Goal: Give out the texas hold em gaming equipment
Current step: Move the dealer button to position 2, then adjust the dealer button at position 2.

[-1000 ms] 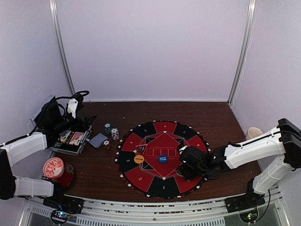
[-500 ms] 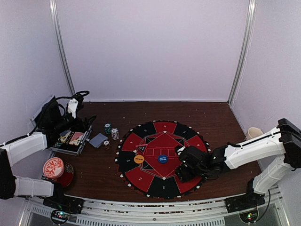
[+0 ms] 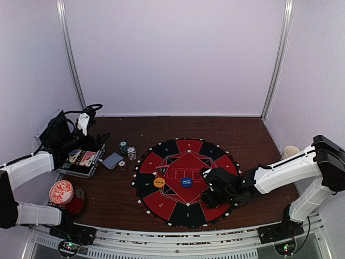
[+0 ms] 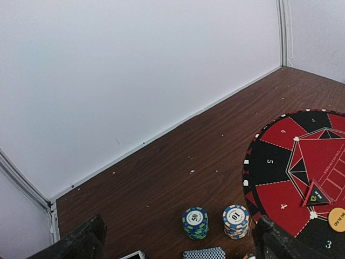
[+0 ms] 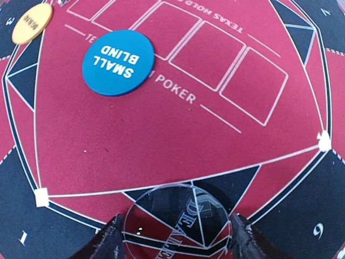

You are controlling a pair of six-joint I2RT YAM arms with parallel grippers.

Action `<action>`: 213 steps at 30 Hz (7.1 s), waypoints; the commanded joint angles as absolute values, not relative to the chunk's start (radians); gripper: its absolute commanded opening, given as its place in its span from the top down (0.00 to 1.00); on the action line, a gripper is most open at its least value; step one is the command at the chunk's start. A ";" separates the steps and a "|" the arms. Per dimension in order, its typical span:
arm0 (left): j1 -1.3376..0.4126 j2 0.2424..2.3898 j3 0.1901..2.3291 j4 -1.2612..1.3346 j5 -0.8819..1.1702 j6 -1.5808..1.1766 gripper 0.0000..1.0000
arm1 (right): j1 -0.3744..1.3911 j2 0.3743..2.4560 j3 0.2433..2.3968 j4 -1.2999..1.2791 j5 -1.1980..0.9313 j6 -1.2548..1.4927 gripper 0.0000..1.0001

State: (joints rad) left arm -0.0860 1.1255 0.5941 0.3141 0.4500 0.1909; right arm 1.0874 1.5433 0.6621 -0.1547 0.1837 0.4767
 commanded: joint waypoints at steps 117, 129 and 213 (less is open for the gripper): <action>-0.079 1.150 0.592 0.360 0.462 0.188 0.02 | 1.050 1.757 1.020 -0.291 0.149 0.344 0.20; -0.079 1.145 0.593 0.359 0.457 0.187 0.02 | 1.132 1.878 1.086 -0.319 0.187 0.345 0.17; -0.080 1.154 0.595 0.356 0.463 0.187 0.02 | 1.147 2.023 1.273 -0.225 0.008 0.263 0.39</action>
State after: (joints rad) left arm -0.0856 1.1465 0.5941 0.3141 0.4526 0.1909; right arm 1.1336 1.9995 1.2522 -0.2348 0.0250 0.2684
